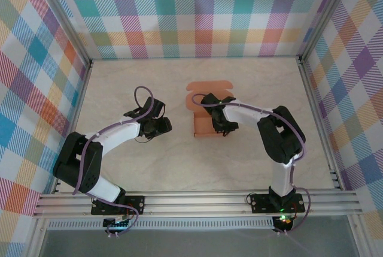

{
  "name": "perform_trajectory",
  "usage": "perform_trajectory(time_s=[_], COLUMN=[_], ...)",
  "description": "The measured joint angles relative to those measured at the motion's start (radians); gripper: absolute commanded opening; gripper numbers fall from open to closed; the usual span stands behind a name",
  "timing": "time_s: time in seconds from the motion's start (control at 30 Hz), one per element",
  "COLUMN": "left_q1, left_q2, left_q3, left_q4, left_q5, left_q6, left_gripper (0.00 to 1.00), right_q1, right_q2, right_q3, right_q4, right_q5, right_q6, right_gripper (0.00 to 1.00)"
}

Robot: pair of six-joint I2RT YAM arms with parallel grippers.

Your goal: Fold the paper box

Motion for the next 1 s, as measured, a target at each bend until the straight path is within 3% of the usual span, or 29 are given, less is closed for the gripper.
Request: perform_trajectory(time_s=[0.17, 0.37, 0.73, 0.83, 1.0], left_q1=[0.000, 0.000, 0.000, 0.000, 0.000], left_q2=[0.000, 0.000, -0.009, -0.043, -0.123], left_q3=[-0.001, -0.002, -0.004, -0.013, -0.014], left_q4=[0.000, 0.000, 0.005, 0.026, 0.061], left_q5=[0.000, 0.000, 0.001, 0.002, 0.001], left_q6=[0.004, 0.008, 0.015, 0.028, 0.068], left_gripper=[0.60, 0.60, 0.61, 0.65, 0.73], right_q1=[0.000, 0.000, 0.000, -0.003, -0.027], right_q2=[0.030, 0.043, 0.007, -0.064, -0.211], right_q3=[0.016, 0.033, 0.029, 0.006, -0.036], right_q4=[-0.011, -0.026, -0.022, 0.007, 0.073], right_q5=[0.000, 0.009, 0.023, 0.022, -0.019], right_q6=[0.003, 0.008, 0.005, -0.009, -0.071], right_gripper=[0.01, 0.00, 0.50, 0.60, 0.66])
